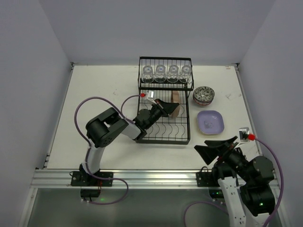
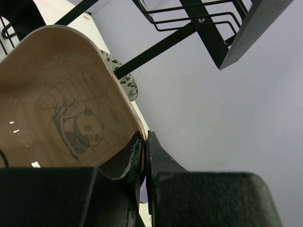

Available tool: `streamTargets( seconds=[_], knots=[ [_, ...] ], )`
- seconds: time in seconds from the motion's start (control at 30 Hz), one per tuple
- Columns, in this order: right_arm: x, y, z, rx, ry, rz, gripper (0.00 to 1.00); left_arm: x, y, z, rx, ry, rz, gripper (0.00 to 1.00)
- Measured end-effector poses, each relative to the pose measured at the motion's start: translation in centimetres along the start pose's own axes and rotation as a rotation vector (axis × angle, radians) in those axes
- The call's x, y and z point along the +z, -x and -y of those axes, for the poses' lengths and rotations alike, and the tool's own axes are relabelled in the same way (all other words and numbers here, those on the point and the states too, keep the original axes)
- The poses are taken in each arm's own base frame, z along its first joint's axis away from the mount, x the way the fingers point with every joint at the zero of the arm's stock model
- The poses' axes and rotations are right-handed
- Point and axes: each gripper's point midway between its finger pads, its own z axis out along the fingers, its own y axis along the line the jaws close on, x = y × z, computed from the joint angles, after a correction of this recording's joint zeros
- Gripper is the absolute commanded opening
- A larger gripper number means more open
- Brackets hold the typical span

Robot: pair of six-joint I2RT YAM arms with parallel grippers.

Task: Unload the mixed dishes from the dish rack

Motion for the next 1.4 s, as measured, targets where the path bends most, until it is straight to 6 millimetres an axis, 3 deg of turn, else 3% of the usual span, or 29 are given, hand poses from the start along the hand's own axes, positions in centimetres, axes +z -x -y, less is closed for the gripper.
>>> streamTargets(
  seconds=[0.67, 1.23, 1.4],
  knots=[
    [-0.3, -0.2, -0.1, 0.004, -0.003, -0.006, 0.97, 0.1, 0.4, 0.0, -0.209, -0.016, 0.039, 0.0],
    [-0.3, -0.4, 0.0, 0.004, -0.006, -0.013, 0.97, 0.3, 0.1, 0.7, -0.251, -0.032, 0.012, 0.0],
    [-0.3, -0.4, 0.0, 0.003, -0.006, -0.014, 0.97, -0.6, 0.2, 1.2, -0.25, -0.016, 0.0, 0.0]
  ],
)
